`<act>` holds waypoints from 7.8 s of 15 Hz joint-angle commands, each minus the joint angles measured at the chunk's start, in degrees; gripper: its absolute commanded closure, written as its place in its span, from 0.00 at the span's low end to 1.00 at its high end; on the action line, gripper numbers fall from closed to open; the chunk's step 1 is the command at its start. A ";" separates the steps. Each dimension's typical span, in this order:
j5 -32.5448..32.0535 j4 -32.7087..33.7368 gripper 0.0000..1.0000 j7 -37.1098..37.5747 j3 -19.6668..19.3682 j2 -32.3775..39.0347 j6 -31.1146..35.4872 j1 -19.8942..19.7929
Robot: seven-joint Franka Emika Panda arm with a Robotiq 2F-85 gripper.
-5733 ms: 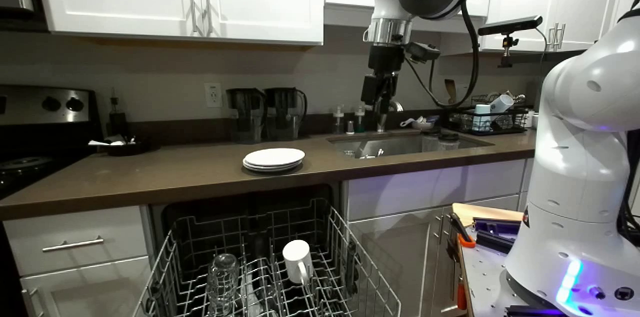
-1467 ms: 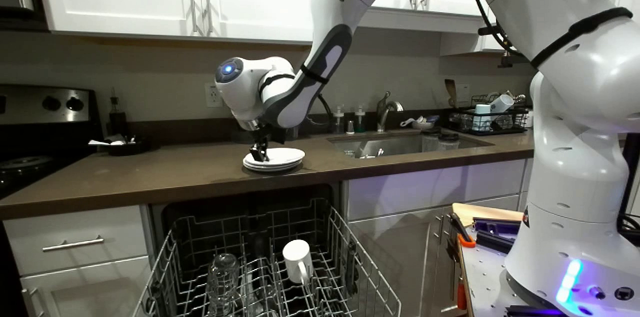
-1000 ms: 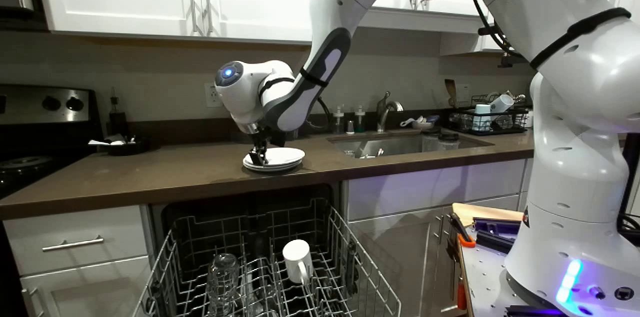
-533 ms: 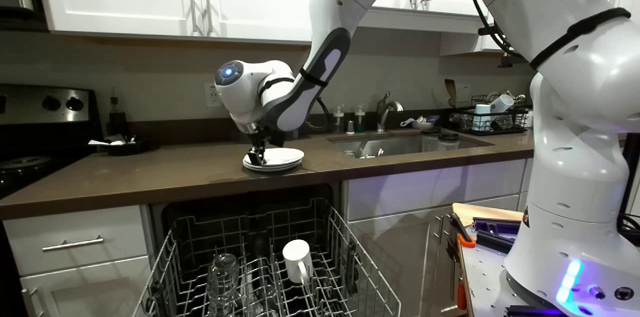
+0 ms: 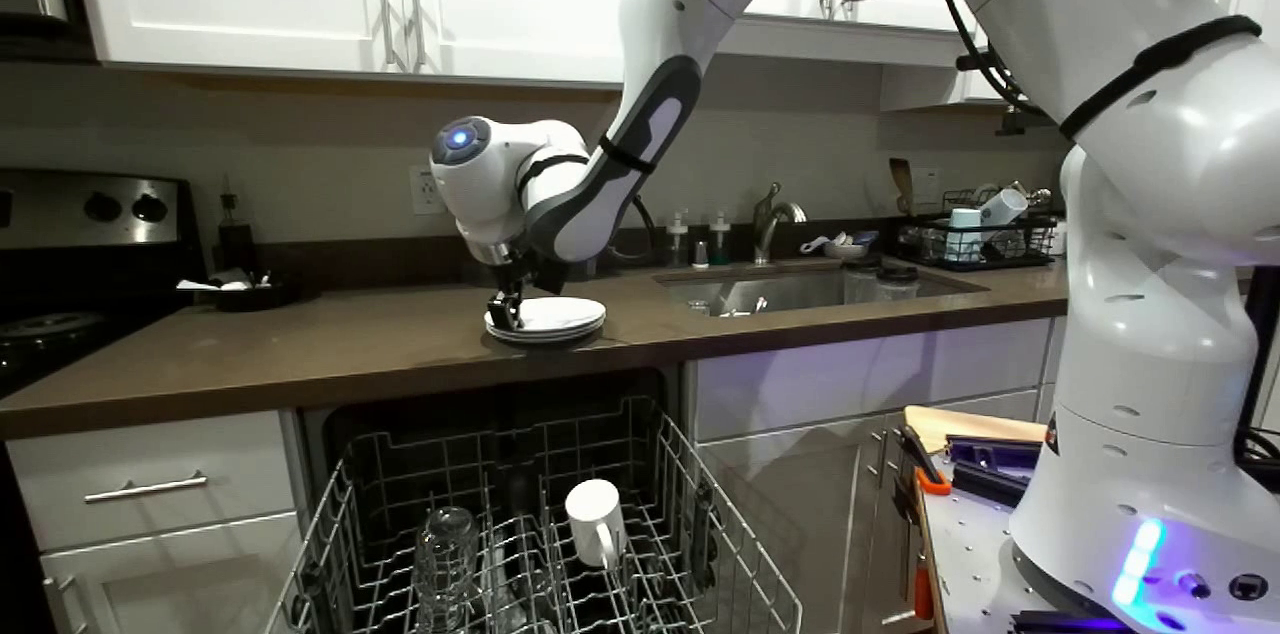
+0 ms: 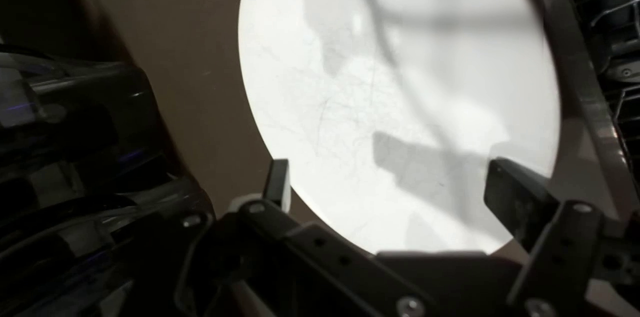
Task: Put one plate inside the dishwasher
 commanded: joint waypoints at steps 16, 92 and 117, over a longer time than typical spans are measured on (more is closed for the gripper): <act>1.17 1.51 0.00 -0.09 0.30 0.84 2.54 0.06; 14.52 25.04 0.35 -11.36 0.62 14.76 -27.92 5.99; 13.26 26.56 0.98 -11.33 -0.01 15.21 -29.39 8.45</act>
